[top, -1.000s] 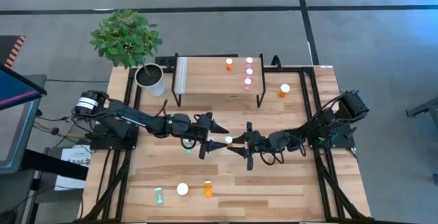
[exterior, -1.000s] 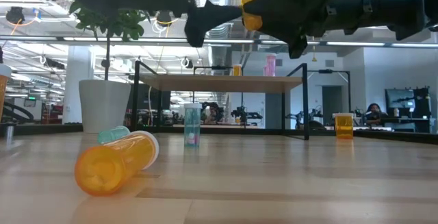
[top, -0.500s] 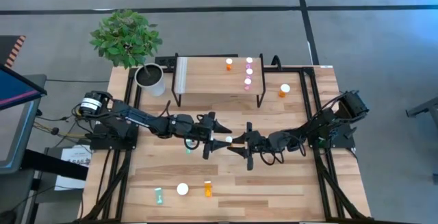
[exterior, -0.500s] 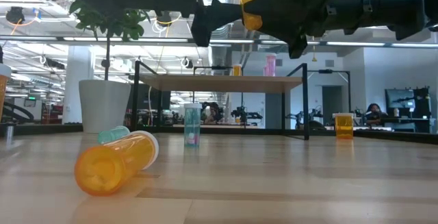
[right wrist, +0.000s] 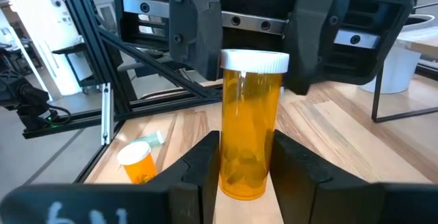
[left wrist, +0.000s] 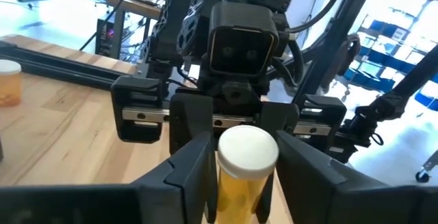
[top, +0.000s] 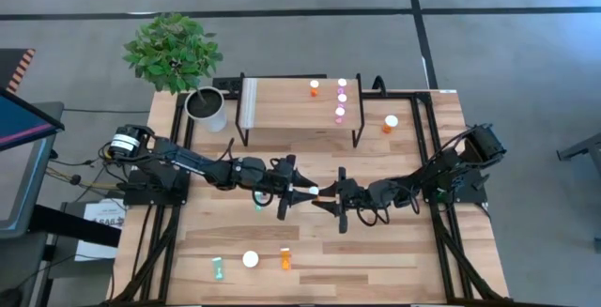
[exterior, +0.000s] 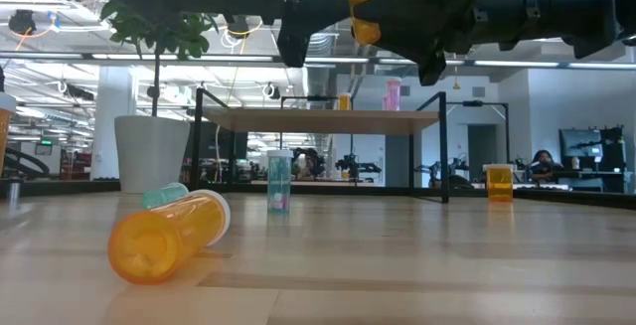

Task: Pick and place medicine bottles onto shelf by color
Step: Put the right orange pill bottle on the shelf aligned with the other orange pill bottle

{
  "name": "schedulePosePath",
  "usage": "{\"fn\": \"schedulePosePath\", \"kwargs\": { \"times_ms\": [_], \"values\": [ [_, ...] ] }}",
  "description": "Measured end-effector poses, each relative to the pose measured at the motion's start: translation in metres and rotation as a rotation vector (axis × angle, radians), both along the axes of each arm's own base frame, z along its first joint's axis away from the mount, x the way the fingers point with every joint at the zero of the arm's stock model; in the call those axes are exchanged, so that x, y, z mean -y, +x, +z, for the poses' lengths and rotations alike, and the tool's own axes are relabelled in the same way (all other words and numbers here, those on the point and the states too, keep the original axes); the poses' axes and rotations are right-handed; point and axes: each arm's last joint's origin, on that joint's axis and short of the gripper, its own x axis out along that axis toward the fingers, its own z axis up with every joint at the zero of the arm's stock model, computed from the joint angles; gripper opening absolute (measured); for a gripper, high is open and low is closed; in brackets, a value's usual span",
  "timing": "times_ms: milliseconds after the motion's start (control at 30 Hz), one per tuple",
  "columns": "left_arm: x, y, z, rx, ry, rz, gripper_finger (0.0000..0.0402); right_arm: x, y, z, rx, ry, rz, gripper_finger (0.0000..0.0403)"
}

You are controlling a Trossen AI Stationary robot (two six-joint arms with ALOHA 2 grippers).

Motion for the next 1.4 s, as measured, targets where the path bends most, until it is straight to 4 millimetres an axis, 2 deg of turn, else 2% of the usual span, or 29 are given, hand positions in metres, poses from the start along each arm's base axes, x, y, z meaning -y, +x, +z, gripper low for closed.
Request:
{"fn": "schedulePosePath", "kwargs": {
  "times_ms": [300,600,800,1133,1400],
  "values": [
    [0.0,0.0,0.0,0.0,-0.001,0.001,0.0107,0.0,0.0,0.0,0.0,0.009,-0.001,0.0137],
    [0.0,0.0,0.0,0.0,-0.006,0.001,0.0106,0.004,0.001,0.0,0.004,0.077,-0.016,0.0149],
    [0.0,0.0,0.0,0.0,-0.006,0.002,0.0107,0.004,0.001,0.0,0.005,0.081,-0.016,0.0183],
    [-0.007,-0.002,0.005,0.006,0.002,0.015,0.0107,0.004,0.002,-0.003,-0.025,0.121,0.036,0.0271],
    [-0.019,-0.006,0.015,0.015,0.027,0.033,0.0107,0.005,0.001,-0.006,-0.082,0.106,0.044,0.0296]
  ]
}}
